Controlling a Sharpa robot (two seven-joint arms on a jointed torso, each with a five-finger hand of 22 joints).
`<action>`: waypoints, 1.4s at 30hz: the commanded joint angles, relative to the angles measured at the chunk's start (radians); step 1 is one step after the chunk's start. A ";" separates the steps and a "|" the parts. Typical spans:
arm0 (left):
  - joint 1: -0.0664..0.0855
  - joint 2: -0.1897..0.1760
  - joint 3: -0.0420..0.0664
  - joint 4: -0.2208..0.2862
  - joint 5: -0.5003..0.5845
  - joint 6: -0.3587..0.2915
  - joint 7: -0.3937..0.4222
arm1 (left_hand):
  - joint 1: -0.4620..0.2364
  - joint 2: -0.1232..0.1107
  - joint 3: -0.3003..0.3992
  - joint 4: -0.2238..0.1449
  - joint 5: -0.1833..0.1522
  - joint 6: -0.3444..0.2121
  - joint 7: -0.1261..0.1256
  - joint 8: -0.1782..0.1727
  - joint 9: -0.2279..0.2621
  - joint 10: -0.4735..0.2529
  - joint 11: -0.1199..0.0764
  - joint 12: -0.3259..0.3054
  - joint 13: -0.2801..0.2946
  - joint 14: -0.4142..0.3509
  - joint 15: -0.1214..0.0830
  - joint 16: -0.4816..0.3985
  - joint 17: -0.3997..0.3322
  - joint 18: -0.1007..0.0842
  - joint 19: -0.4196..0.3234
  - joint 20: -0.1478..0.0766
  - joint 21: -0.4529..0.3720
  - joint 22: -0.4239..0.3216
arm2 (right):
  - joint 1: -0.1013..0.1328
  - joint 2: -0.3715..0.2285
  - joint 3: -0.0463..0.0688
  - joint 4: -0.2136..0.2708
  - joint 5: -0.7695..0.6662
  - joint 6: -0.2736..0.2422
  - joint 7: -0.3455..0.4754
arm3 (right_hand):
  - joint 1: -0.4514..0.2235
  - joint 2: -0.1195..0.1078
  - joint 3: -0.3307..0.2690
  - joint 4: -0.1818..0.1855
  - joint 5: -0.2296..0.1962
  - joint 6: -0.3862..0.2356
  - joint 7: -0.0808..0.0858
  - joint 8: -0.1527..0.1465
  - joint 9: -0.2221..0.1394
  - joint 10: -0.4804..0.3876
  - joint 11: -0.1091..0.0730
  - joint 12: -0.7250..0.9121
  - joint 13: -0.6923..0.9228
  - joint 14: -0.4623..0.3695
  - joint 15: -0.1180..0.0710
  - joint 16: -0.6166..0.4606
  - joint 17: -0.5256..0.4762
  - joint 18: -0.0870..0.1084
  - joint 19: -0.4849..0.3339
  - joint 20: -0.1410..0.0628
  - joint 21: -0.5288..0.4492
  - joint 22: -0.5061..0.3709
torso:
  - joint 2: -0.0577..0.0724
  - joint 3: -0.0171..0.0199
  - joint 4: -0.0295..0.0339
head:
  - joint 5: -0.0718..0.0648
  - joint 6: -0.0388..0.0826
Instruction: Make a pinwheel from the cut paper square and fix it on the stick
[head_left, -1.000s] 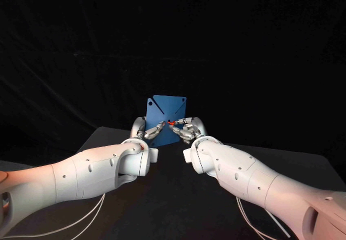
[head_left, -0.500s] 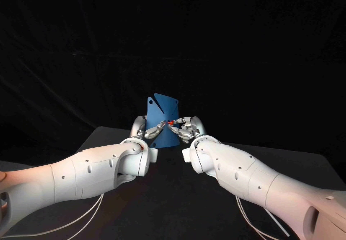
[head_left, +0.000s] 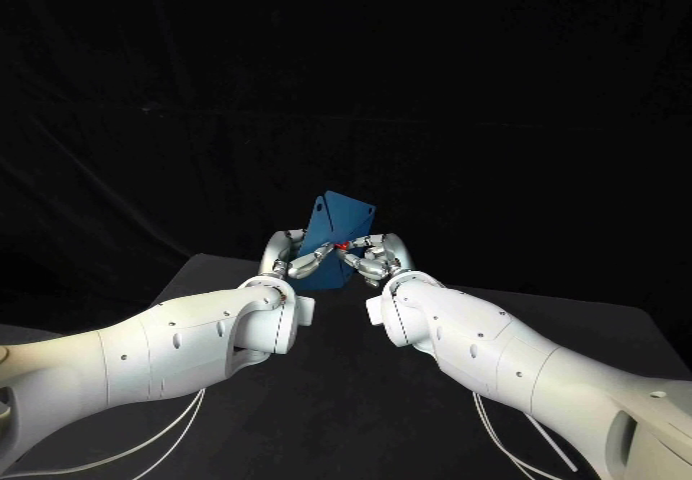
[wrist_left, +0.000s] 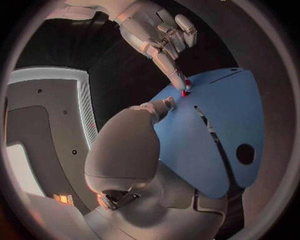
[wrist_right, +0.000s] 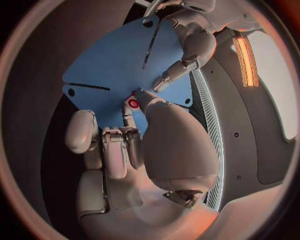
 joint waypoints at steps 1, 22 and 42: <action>0.002 0.003 0.001 0.004 -0.017 0.047 0.037 | -0.007 -0.019 -0.008 -0.009 -0.005 -0.020 0.007 -0.015 -0.007 -0.028 0.005 -0.001 0.000 -0.022 0.005 -0.010 -0.003 -0.006 -0.023 0.005 -0.003 -0.002 | 0.000 0.000 0.000 -0.002 0.007 0.028 0.014 | -0.005 0.011 0.005 -0.002 0.006 0.014 -0.009 0.006 0.011 0.104 -0.003 0.003 0.263 0.104 0.001 0.004 0.263 -0.015 0.005 0.002 0.002 0.001 | 0.000 -0.0002 0.0005 | -0.002 -0.001; 0.002 0.004 0.000 0.006 -0.052 0.102 0.039 | -0.016 -0.021 -0.036 -0.048 -0.005 -0.003 0.013 -0.023 -0.015 -0.108 0.023 0.000 0.001 -0.094 0.026 -0.018 -0.008 -0.015 -0.136 0.016 -0.006 -0.004 | 0.000 -0.008 0.000 0.002 0.043 0.053 0.041 | -0.008 0.012 0.010 -0.006 0.002 0.014 -0.009 0.006 0.012 0.104 -0.003 0.003 0.263 0.104 0.001 0.004 0.263 -0.015 0.004 0.002 0.002 0.001 | 0.000 -0.0005 0.0004 | -0.007 0.001; 0.002 0.005 0.000 0.015 -0.095 0.152 0.075 | 0.003 0.025 -0.486 0.008 0.053 0.010 -0.054 -0.124 -0.072 -0.362 0.072 0.094 0.005 -0.563 0.073 0.293 0.065 -0.060 -0.589 0.022 -0.025 -0.026 | -0.004 -0.021 0.000 0.005 0.091 0.083 0.064 | -0.011 0.014 0.014 -0.011 0.002 0.014 -0.010 0.006 0.013 0.104 -0.003 0.003 0.263 0.104 0.001 0.004 0.263 -0.015 0.005 0.002 0.003 0.003 | 0.000 -0.0005 0.0010 | -0.014 0.007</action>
